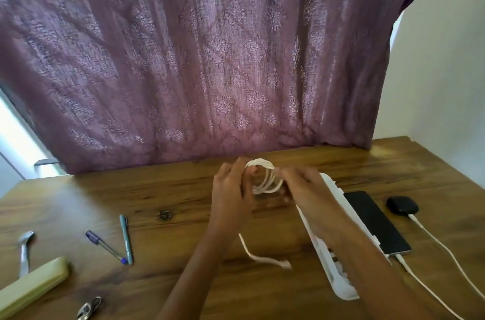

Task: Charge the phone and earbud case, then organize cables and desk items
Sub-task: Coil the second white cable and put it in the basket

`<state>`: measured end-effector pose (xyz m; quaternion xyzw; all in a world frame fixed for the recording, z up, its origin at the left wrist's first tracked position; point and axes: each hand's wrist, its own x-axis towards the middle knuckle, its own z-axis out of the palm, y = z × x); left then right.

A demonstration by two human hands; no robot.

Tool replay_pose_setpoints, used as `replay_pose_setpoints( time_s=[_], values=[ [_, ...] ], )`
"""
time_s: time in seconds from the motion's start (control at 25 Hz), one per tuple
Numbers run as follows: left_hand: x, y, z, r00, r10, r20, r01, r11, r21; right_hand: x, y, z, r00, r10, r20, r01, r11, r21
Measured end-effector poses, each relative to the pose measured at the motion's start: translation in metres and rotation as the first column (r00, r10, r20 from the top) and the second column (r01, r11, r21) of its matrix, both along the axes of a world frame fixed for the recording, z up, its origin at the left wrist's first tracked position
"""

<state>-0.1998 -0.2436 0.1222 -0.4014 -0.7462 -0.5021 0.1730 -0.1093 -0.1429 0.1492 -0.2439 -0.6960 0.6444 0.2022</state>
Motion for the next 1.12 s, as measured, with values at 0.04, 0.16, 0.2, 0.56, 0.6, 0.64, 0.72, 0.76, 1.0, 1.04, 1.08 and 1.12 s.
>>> replay_pose_setpoints(
  time_s=[0.04, 0.16, 0.2, 0.56, 0.6, 0.64, 0.72, 0.76, 1.0, 1.04, 1.08, 1.12],
  values=[
    [-0.003, -0.001, 0.0, 0.996, -0.001, -0.09, 0.0, 1.0, -0.012, 0.002, 0.003, 0.005, 0.999, 0.041, 0.025, -0.039, 0.995, -0.091],
    [-0.006, 0.002, -0.002, 0.997, -0.028, -0.065, 0.023, 0.997, -0.068, 0.01, 0.014, 0.018, 0.986, 0.137, -0.099, -0.154, 0.972, -0.179],
    [-0.005, 0.002, -0.002, 0.999, -0.021, 0.031, 0.023, 0.998, -0.064, 0.011, 0.017, 0.021, 0.976, 0.151, -0.158, -0.182, 0.961, -0.207],
    [-0.003, 0.005, -0.008, 0.936, 0.015, 0.352, -0.016, 1.0, 0.0, 0.021, 0.038, 0.017, 0.999, 0.017, 0.034, -0.036, 0.707, 0.706],
    [-0.002, 0.005, -0.009, 0.91, 0.001, 0.415, -0.023, 0.999, 0.047, 0.022, 0.038, 0.015, 0.998, 0.059, 0.012, -0.053, 0.752, 0.656],
    [-0.002, 0.005, -0.01, 0.881, -0.018, 0.472, -0.035, 0.994, 0.102, 0.024, 0.038, 0.011, 0.992, 0.118, -0.047, -0.078, 0.857, 0.509],
    [-0.005, 0.003, -0.01, 0.815, -0.071, 0.575, -0.064, 0.975, 0.212, 0.026, 0.034, -0.001, 0.947, 0.172, -0.27, -0.162, 0.985, 0.057],
    [-0.006, 0.003, -0.009, 0.773, -0.11, 0.625, -0.072, 0.963, 0.259, 0.024, 0.03, -0.011, 0.925, 0.137, -0.355, -0.18, 0.98, -0.089],
    [0.009, 0.014, -0.008, 0.655, -0.264, 0.708, -0.048, 0.92, 0.388, -0.005, -0.002, -0.025, 0.873, -0.118, -0.473, -0.055, 0.94, -0.336],
    [0.007, 0.012, -0.009, 0.644, -0.262, 0.719, -0.048, 0.924, 0.38, -0.006, 0.001, -0.019, 0.866, -0.165, -0.471, -0.02, 0.931, -0.364],
    [0.005, 0.009, -0.01, 0.636, -0.257, 0.728, -0.052, 0.927, 0.373, -0.006, 0.008, -0.014, 0.863, -0.202, -0.462, 0.011, 0.924, -0.383],
    [0.003, 0.007, -0.011, 0.633, -0.257, 0.73, -0.056, 0.926, 0.374, -0.004, 0.017, -0.01, 0.87, -0.224, -0.439, 0.049, 0.926, -0.375]
  ],
)
